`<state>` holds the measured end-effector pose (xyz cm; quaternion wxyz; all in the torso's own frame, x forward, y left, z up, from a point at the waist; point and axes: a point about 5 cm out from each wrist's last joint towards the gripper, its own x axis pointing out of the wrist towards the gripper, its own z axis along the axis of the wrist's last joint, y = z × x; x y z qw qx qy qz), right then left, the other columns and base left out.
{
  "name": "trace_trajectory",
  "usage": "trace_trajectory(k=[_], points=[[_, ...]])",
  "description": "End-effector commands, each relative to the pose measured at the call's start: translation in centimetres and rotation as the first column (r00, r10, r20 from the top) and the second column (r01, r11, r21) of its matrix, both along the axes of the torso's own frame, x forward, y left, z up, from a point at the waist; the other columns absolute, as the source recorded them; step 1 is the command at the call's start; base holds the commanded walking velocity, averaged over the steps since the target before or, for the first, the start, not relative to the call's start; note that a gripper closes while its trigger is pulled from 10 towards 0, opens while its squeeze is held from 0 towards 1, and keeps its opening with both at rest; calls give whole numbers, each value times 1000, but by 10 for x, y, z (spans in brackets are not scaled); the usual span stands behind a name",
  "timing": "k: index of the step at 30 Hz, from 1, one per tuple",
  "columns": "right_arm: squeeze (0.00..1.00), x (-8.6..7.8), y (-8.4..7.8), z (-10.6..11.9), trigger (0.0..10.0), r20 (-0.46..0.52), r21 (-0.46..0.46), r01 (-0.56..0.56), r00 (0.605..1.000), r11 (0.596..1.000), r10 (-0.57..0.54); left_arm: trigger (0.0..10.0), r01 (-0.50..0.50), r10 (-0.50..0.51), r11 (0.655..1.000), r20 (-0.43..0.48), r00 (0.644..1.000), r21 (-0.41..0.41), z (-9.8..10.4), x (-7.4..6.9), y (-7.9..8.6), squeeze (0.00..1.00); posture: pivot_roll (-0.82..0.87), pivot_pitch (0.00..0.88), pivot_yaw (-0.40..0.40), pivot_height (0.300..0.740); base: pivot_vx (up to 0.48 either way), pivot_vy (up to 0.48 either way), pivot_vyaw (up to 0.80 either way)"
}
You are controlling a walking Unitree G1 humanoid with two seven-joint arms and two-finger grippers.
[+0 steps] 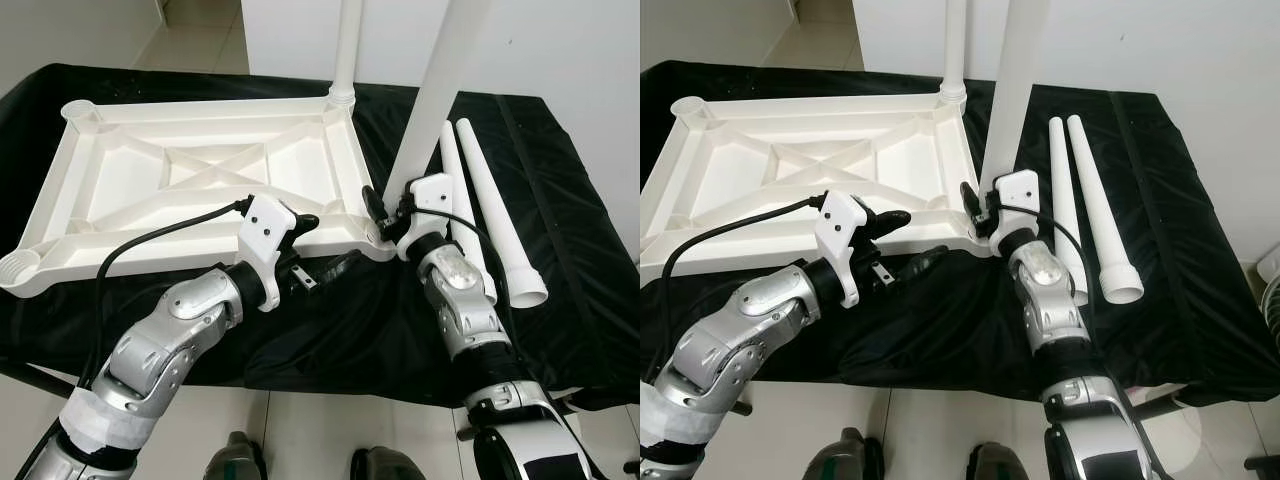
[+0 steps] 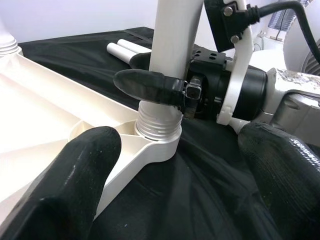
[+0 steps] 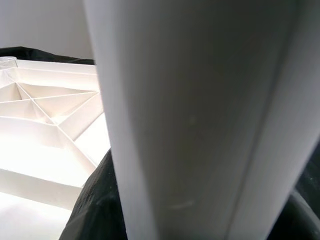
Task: Building children table
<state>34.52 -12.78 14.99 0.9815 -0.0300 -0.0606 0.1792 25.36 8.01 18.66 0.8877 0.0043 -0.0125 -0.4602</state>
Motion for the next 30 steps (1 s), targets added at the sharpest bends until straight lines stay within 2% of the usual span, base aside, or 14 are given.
trace_trajectory(k=[1,6,10,14,17,21,24,30], points=[[0,-10,-14,-53,10000,-265,-28,52,962,998,-58,10000,98,-98,995,3,995,14,2,-4,0,0,66,93,31,740,0,0,0],[0,-8,-13,-53,10000,-262,-38,44,964,998,-52,10000,96,-96,995,6,995,15,2,-4,0,0,68,95,29,740,0,0,0],[0,-9,-12,-56,10000,-327,49,54,944,997,-35,10000,93,-93,996,6,996,16,2,-4,1,0,70,94,27,740,0,0,0],[0,-8,-14,-59,10000,-353,57,76,934,995,-51,10000,94,-94,996,5,996,15,2,-4,1,0,68,94,28,740,0,0,0],[0,-6,-20,-62,10000,-402,93,137,911,986,-89,10000,94,-94,995,5,996,14,2,-4,0,0,68,91,27,740,0,0,0],[0,-5,-22,-62,10000,-407,109,153,908,982,-96,10000,95,-95,995,7,995,15,2,-4,0,0,68,91,27,740,0,0,0],[0,-5,-23,-61,10000,-388,65,152,914,986,-116,10000,98,-98,995,8,995,15,2,-4,0,0,68,88,26,740,0,0,0],[0,-15,-16,-64,10000,-328,16,95,941,995,-85,10000,95,-95,995,8,995,15,2,-5,0,0,69,85,22,740,0,0,0]])
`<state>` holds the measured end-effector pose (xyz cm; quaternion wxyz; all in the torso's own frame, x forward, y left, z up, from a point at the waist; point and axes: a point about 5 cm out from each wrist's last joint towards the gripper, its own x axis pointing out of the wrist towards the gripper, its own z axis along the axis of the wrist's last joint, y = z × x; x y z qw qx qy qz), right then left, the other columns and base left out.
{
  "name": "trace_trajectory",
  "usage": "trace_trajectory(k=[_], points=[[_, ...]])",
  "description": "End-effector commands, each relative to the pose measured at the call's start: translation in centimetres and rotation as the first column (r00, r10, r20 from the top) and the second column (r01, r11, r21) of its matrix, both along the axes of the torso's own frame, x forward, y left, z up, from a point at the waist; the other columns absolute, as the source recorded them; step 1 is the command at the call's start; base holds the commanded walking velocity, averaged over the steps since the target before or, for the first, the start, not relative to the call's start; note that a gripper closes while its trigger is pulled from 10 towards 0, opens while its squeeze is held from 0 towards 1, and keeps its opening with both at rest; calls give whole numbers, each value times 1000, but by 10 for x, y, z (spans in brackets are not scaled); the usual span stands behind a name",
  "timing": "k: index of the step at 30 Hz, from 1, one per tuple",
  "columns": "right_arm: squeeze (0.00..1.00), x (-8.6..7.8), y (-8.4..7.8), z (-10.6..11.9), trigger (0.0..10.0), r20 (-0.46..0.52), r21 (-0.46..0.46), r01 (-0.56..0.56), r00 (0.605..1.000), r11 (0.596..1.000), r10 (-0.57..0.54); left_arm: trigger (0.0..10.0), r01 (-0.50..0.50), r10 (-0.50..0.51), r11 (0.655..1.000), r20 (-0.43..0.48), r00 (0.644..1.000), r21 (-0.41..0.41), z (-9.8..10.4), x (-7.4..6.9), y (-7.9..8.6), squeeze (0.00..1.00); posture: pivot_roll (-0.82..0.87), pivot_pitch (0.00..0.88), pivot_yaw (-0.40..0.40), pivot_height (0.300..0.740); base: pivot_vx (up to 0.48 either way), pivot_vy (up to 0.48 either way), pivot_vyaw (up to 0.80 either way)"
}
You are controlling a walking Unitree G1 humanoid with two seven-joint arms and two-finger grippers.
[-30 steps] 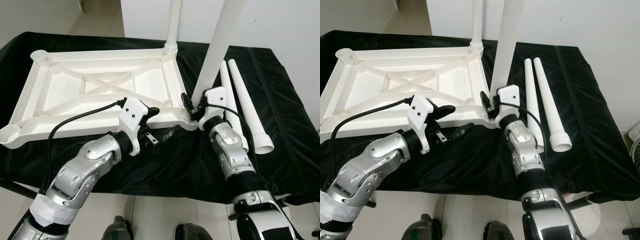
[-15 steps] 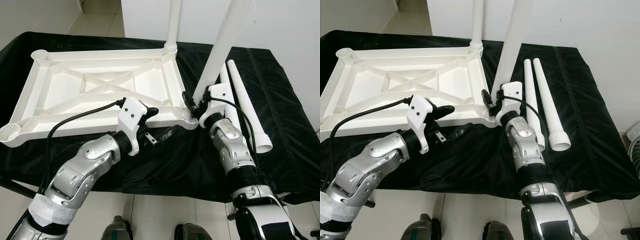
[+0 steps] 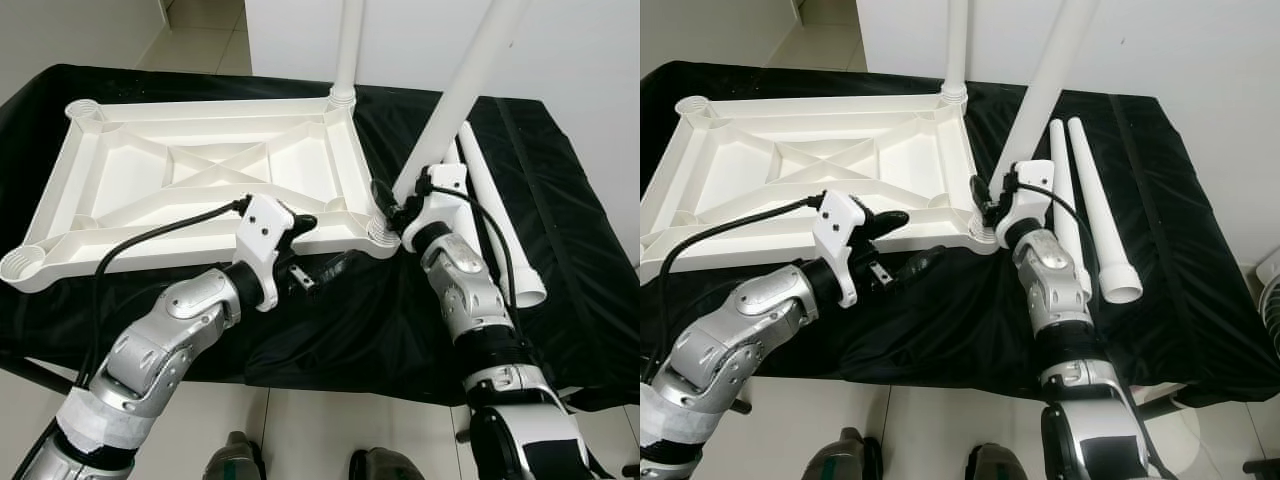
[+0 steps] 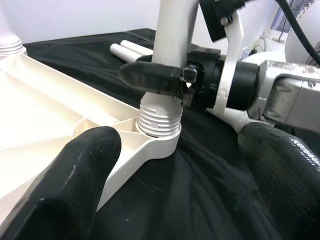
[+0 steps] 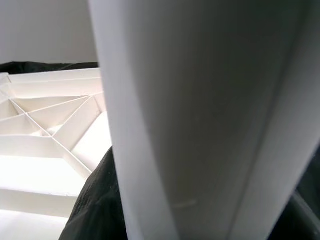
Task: Building children table
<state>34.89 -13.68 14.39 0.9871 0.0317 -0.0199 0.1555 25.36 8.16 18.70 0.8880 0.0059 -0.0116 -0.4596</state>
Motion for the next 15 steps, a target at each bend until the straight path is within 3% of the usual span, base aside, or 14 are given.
trace_trajectory(k=[1,10,15], points=[[0,-19,-7,-58,10000,-232,-78,22,972,997,-40,10000,96,-96,995,8,995,11,2,-5,-2,0,69,85,22,740,0,0,0],[0,-31,2,-72,10000,-263,-168,-26,965,985,-19,10000,99,-99,995,5,995,15,1,-6,-1,0,66,81,24,740,0,0,0],[0,-31,2,-70,10000,-210,-239,-40,978,970,-11,10000,103,-103,995,5,995,16,1,-7,-1,0,68,79,23,740,0,0,0]])
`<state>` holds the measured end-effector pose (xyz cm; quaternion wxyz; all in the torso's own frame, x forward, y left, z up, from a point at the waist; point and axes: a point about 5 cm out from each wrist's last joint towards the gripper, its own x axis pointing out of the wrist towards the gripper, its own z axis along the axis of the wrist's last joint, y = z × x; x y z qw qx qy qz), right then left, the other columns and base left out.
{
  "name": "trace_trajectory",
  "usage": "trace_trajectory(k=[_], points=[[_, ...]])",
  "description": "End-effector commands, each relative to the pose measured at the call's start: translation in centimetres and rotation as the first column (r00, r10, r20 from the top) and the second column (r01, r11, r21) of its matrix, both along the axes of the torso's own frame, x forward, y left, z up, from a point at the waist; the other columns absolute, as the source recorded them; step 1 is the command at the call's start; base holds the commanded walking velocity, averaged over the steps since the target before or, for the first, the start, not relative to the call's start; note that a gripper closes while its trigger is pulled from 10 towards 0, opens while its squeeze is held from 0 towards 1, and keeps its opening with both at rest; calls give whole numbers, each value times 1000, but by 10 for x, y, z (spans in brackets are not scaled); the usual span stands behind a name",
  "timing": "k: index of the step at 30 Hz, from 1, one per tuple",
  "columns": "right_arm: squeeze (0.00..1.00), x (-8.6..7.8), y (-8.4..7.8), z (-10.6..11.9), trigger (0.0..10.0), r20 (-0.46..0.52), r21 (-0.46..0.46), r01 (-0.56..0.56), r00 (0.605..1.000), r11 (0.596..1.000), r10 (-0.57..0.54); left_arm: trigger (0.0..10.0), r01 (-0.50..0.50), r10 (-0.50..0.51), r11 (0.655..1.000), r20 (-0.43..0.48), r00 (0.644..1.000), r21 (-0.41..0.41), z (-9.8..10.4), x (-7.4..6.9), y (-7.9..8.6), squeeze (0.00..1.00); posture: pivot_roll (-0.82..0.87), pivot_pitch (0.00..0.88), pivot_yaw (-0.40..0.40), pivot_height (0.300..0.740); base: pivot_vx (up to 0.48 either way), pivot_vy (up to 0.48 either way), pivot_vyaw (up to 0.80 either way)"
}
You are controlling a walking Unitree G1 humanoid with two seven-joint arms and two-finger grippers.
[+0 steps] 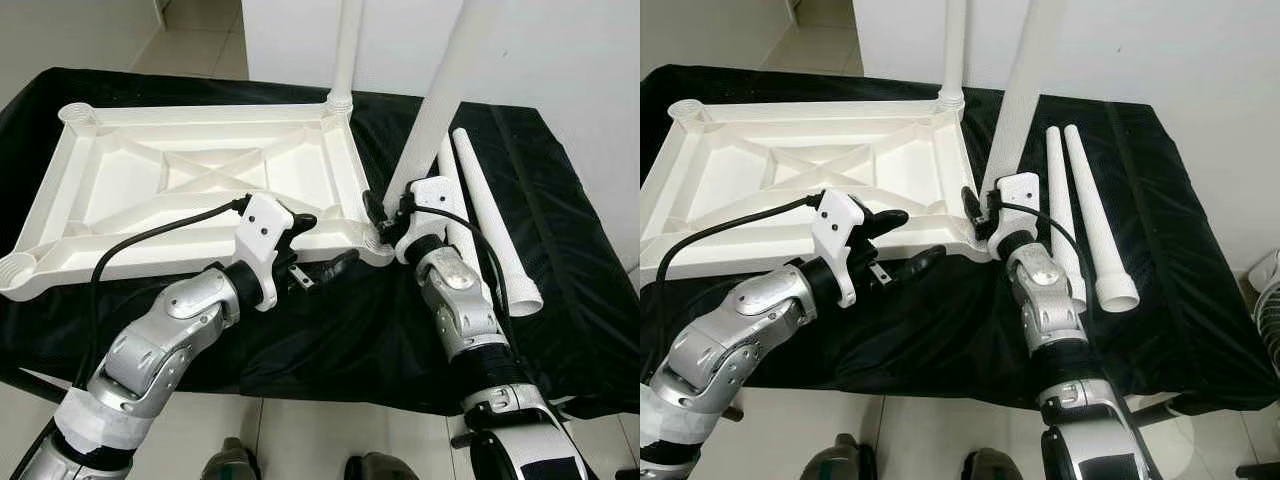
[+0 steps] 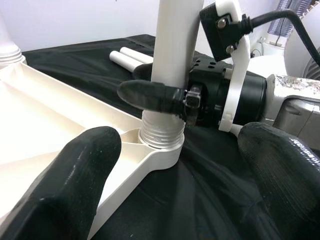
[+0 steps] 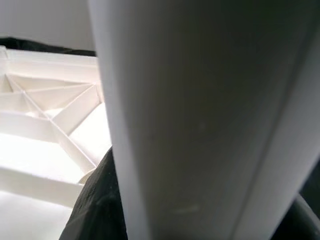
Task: Building children table
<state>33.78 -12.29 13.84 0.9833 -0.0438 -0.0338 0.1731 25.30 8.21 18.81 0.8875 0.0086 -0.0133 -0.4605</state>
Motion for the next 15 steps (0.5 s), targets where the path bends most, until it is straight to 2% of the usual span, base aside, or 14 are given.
trace_trajectory(k=[1,3,6,11,12,15], points=[[0,-20,-12,-64,10000,-255,-107,25,966,994,-52,10000,101,-101,995,0,995,13,0,-6,-2,0,68,79,23,740,0,0,0],[0,-25,-13,-62,10000,-192,-136,7,981,991,-33,10000,101,-101,995,-1,995,13,0,-6,-1,0,71,80,21,740,0,0,0],[0,-28,-13,-64,10000,-187,-127,10,982,992,-34,10000,99,-99,995,0,995,13,0,-7,-1,0,72,82,21,740,0,0,0],[0,-31,-14,-63,10000,-178,-48,36,983,998,-44,10000,98,-98,995,-2,995,14,0,-7,-1,0,72,84,22,740,0,0,0],[0,-31,-16,-62,10000,-194,16,63,979,998,-58,10000,97,-97,995,-4,995,15,0,-7,-1,0,71,88,25,740,0,0,0],[0,-28,-20,-62,10000,-220,46,90,972,995,-78,10000,98,-98,995,-4,995,15,0,-6,0,0,70,92,30,740,0,0,0]])
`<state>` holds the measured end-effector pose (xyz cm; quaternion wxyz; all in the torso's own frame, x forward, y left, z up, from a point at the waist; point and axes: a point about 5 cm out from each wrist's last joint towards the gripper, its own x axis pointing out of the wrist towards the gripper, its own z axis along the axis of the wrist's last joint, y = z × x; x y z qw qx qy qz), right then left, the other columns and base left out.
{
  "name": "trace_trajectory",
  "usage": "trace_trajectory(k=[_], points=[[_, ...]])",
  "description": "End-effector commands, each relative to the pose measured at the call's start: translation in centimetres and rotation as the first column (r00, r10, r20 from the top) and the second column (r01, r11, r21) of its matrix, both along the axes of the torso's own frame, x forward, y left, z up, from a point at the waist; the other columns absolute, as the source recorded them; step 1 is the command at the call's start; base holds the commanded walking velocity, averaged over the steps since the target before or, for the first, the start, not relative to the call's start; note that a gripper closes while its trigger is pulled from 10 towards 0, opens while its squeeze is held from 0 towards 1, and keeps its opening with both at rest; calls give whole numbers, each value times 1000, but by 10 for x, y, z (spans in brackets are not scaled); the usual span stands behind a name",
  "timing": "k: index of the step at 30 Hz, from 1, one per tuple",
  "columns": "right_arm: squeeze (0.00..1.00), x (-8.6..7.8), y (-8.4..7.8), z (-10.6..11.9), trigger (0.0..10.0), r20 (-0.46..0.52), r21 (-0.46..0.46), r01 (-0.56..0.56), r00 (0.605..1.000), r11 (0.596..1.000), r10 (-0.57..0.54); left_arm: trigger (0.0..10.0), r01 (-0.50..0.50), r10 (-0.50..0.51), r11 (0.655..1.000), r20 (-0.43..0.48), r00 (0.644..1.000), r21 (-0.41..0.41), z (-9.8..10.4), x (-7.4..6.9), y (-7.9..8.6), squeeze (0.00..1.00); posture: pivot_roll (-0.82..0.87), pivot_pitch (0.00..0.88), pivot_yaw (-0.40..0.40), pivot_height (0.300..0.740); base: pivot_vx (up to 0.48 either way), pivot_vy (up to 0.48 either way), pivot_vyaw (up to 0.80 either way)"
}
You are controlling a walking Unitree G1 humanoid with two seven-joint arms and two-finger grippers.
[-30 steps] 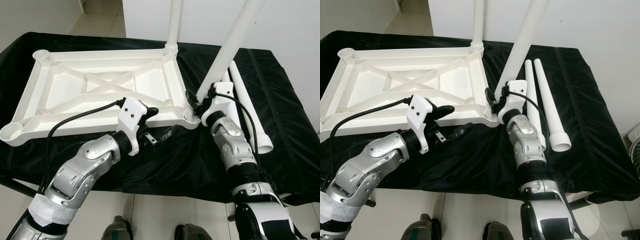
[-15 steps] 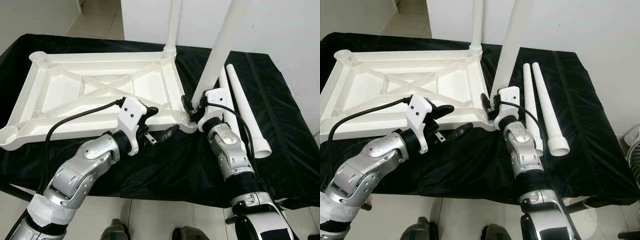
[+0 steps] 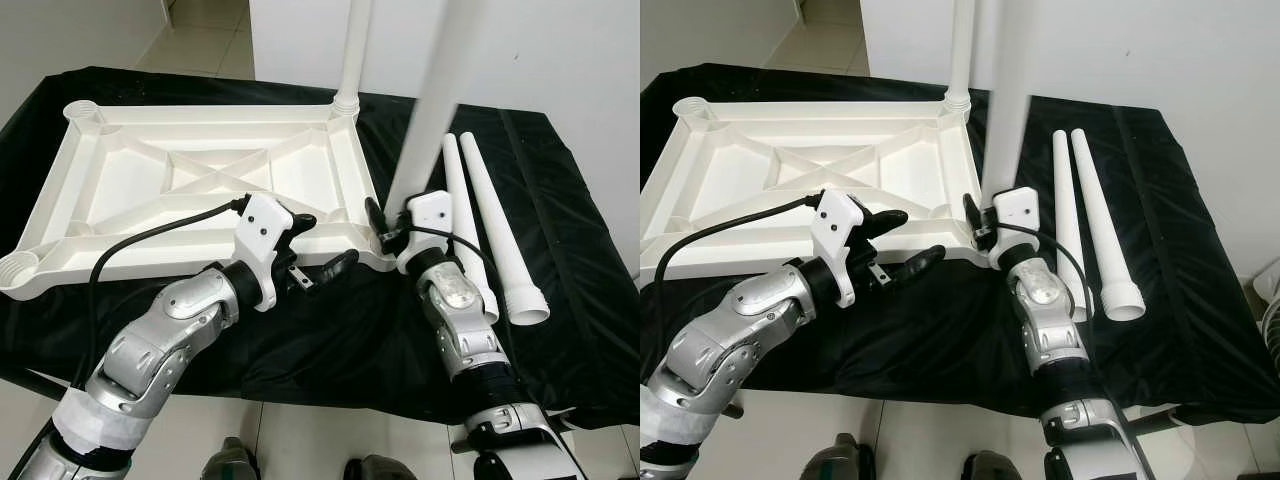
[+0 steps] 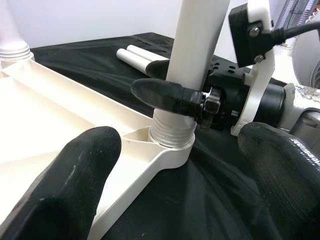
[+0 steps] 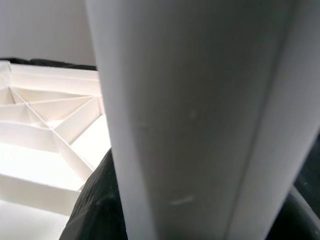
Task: Building children table
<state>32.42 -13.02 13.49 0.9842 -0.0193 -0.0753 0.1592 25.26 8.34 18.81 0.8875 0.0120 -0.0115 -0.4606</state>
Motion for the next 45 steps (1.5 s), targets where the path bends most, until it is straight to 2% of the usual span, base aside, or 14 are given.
trace_trajectory(k=[1,6,11,16,19,23,29,32,35,38,41,42,44,45], points=[[0,-11,-16,-58,10000,-309,11,70,949,997,-63,10000,98,-98,995,-4,995,7,0,-6,-2,0,70,93,29,740,0,0,0],[0,0,-24,-55,10000,-370,10,84,926,996,-75,10000,100,-100,995,-4,995,6,1,-5,-2,0,69,97,33,740,0,0,0],[0,11,-27,-50,10000,-407,-52,37,912,998,-55,10000,99,-99,995,-2,995,8,1,-5,-2,0,70,98,29,740,0,0,0],[0,9,-21,-51,10000,-391,-69,3,920,998,-30,10000,90,-90,996,1,996,4,2,-5,-2,0,76,98,18,740,0,0,0],[0,-3,-15,-63,10000,-412,-56,-4,911,998,-20,10000,78,-78,997,0,997,-1,2,-5,-1,0,78,99,14,740,0,0,0],[0,-5,-13,-65,10000,-411,-50,5,911,999,-25,10000,78,-78,997,-1,997,-2,1,-5,-1,0,77,99,14,740,0,0,0],[0,-5,-14,-62,10000,-402,-8,77,913,997,-74,10000,80,-80,997,-2,997,-1,1,-5,-1,0,69,101,17,740,0,0,0],[0,-1,-18,-59,10000,-393,15,223,898,975,-200,10000,86,-86,996,-1,996,-2,2,-4,-2,0,66,99,17,740,0,0,0],[0,0,-19,-56,10000,-376,9,281,890,960,-257,10000,86,-86,996,-1,996,-3,1,-4,-2,0,65,97,17,740,0,0,0],[0,-1,-14,-50,10000,-328,-14,398,865,917,-380,10000,86,-86,996,0,996,-4,1,-4,-3,0,64,94,12,740,0,0,0],[0,-1,-12,-48,10000,-316,-16,432,853,902,-415,10000,86,-86,996,0,996,-4,1,-4,-3,0,64,94,12,740,0,0,0],[0,-4,-7,-44,10000,-296,-6,494,830,870,-473,10000,84,-84,996,4,996,-8,2,-3,-4,0,70,92,1,740,0,0,0],[0,-4,-5,-43,10000,-291,-8,501,827,866,-481,10000,83,-83,996,5,997,-10,2,-3,-4,0,70,92,1,740,0,0,0],[0,-7,8,-37,10000,-258,21,460,860,888,-440,10000,77,-77,997,6,997,-10,2,-3,-3,0,71,92,-1,740,0,0,0]])
